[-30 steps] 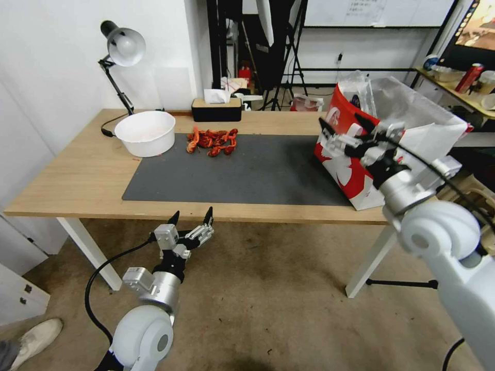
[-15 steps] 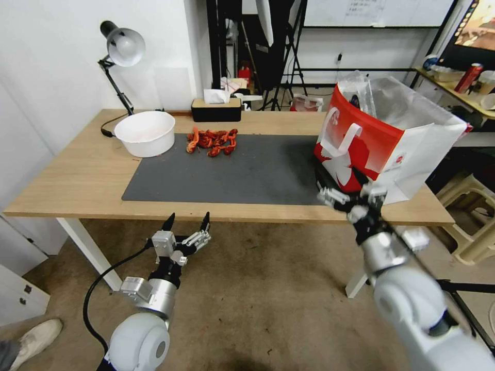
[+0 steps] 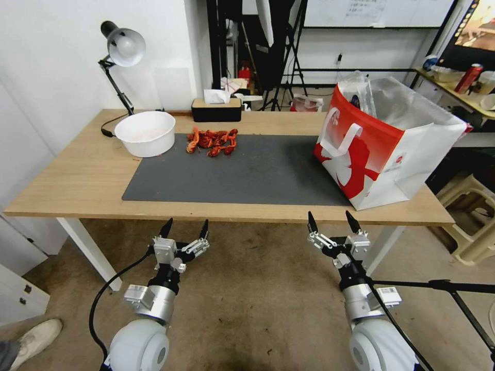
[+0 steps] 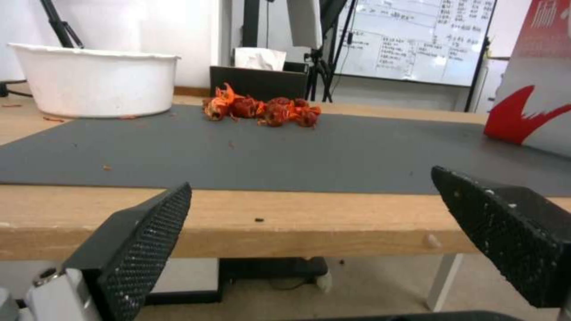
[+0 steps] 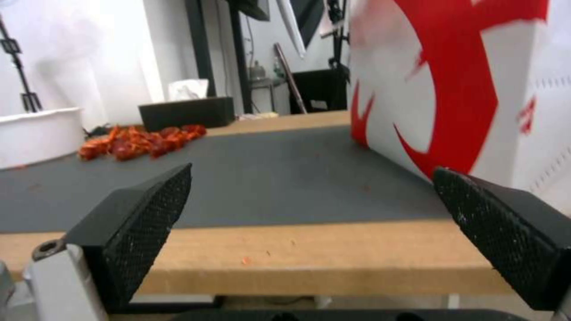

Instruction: Close the takeout container lid, then place the container into the takeout bag.

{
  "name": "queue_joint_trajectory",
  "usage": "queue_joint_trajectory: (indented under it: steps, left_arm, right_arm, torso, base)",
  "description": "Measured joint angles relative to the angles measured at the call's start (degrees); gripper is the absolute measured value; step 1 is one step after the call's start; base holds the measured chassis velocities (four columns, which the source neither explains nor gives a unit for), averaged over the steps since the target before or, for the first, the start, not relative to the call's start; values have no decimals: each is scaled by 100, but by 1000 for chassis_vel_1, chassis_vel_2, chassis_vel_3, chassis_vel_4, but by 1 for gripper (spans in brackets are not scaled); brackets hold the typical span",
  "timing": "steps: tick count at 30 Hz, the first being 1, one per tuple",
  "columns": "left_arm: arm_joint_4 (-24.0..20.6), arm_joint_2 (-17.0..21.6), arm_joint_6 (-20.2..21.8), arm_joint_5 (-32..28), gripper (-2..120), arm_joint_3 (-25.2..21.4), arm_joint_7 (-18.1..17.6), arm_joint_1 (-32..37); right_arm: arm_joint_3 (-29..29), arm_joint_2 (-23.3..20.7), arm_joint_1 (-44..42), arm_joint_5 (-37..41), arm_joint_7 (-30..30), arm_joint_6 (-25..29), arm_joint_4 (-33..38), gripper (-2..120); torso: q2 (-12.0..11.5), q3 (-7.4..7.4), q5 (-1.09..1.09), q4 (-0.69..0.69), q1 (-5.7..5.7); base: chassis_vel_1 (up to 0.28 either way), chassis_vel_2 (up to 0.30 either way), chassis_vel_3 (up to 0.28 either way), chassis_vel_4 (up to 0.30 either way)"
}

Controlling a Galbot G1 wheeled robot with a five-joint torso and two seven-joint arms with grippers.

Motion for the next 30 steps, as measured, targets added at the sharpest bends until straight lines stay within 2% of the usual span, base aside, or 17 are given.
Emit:
queue_joint_trajectory:
  steps: [12, 30]
  left_arm:
    - [258, 6, -286, 236, 100, 60, -91, 44]
    - [271, 2, -293, 231, 100, 73, -114, 32]
  right_arm:
    - [-53, 193, -50, 14, -8, 119, -342, 100]
    - [-56, 192, -40, 23, -20, 122, -344, 100]
  torso:
    - [0, 0, 0, 0, 0]
    - [-1, 0, 0, 0, 0]
  base:
    - [0, 0, 0, 0]
    - [0, 0, 0, 0]
